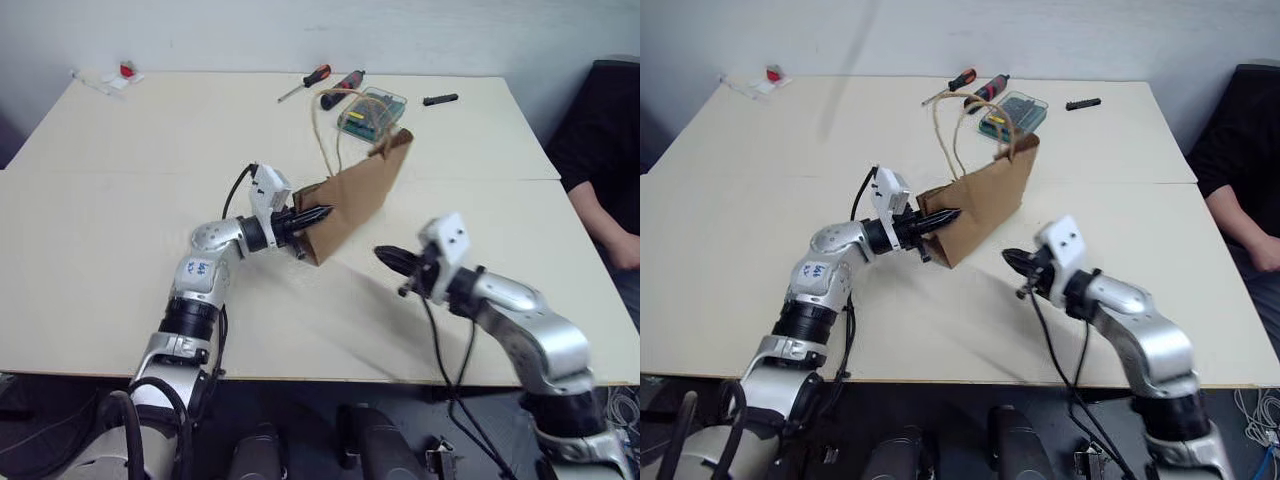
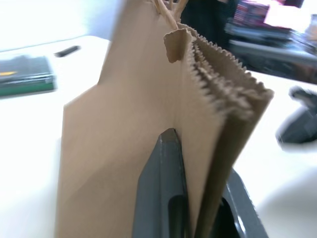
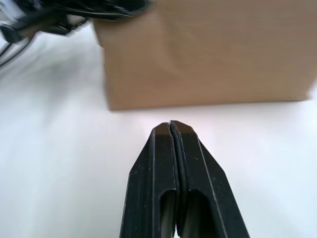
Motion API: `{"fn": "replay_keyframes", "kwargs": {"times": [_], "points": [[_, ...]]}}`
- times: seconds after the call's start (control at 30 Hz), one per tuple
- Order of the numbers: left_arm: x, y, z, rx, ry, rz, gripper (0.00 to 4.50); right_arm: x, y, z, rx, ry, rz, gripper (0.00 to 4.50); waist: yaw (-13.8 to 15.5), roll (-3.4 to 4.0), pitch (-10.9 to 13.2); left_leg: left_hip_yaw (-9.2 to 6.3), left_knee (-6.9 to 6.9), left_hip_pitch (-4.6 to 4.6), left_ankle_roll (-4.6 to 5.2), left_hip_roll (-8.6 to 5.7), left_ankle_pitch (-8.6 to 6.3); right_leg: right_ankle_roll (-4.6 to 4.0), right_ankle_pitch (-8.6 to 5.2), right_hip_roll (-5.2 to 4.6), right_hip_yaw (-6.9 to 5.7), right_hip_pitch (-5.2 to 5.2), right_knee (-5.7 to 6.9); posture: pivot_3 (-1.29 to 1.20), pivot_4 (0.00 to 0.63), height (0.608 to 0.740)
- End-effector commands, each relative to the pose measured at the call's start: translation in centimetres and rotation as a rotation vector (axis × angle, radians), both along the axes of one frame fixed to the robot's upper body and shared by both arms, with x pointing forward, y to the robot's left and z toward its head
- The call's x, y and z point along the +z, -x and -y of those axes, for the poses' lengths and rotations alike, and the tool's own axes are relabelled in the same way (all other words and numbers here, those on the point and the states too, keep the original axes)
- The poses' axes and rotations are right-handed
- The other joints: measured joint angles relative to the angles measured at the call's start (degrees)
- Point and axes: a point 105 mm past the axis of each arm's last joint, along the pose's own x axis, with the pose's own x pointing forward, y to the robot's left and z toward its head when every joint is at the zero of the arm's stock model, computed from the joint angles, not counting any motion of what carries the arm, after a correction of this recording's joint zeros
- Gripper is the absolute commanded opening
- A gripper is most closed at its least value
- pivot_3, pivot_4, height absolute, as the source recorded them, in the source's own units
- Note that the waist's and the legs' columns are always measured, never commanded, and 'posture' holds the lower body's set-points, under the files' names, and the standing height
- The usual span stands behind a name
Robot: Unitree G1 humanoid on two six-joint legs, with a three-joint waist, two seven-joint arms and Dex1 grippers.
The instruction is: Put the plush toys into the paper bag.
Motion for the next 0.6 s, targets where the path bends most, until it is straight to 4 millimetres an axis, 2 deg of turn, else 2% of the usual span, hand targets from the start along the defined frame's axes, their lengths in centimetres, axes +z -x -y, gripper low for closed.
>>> {"fn": "replay_keyframes", "kwargs": {"times": [0.03,0.1,0.23,0.33,0.43,0.57,0.6], "points": [[1.5,2.8,-0.1,-0.285,-0.052,-0.039,0.0,3.5,4.5,2.7,0.118,0.051,0.04,0.6,0.2,0.04,0.0,-0.01,0.0,-0.01,0.0,-0.01,0.0,0.0,0.0,0.0,-0.01,0.0,0.01,0.0,0.15,0.74],[1.4,4.2,-0.6,-0.401,-0.09,-0.099,0.0,4.3,6.5,4.4,0.149,0.097,-0.002,1.21,0.2,0.05,0.0,-0.12,-0.05,-0.04,-0.01,-0.01,0.0,-0.02,-0.02,0.09,-0.07,0.02,-0.08,0.0,0.15,0.74],[1.3,6.0,-0.7,-0.531,-0.135,-0.135,0.0,5.1,9.1,6.5,0.166,0.139,-0.071,2.54,0.0,0.0,0.0,-0.17,-0.04,0.21,-0.04,0.03,-0.03,-0.04,-0.02,0.15,-0.03,0.32,-0.08,0.0,0.15,0.74],[0.8,6.3,-0.6,-0.55,-0.173,-0.12,0.0,4.9,10.7,7.4,0.18,0.17,-0.121,3.49,0.1,0.0,0.0,-0.33,-0.04,0.46,0.01,0.02,-0.06,-0.03,-0.02,0.13,-0.09,0.75,-0.2,0.0,0.15,0.74],[0.5,6.0,-0.7,-0.54,-0.167,-0.132,0.0,4.8,11.4,7.6,0.185,0.167,-0.133,4.49,0.0,-0.02,0.0,-0.38,-0.02,0.5,0.06,0.01,-0.08,0.03,0.02,0.09,-0.09,0.88,-0.26,0.0,0.15,0.74],[0.2,5.8,-1.0,-0.507,-0.159,-0.155,0.0,4.4,11.3,7.2,0.193,0.168,-0.132,4.49,0.0,-0.02,0.0,-0.38,-0.02,0.5,0.07,0.02,-0.09,0.05,0.02,0.09,-0.09,0.87,-0.26,0.0,0.15,0.74],[0.1,5.9,-1.1,-0.503,-0.161,-0.17,0.26,4.4,11.2,7.1,0.194,0.167,-0.129,4.5,0.0,-0.02,0.0,-0.38,-0.02,0.49,0.07,0.02,-0.09,0.05,0.02,0.09,-0.09,0.87,-0.26,0.0,0.15,0.74]]}}
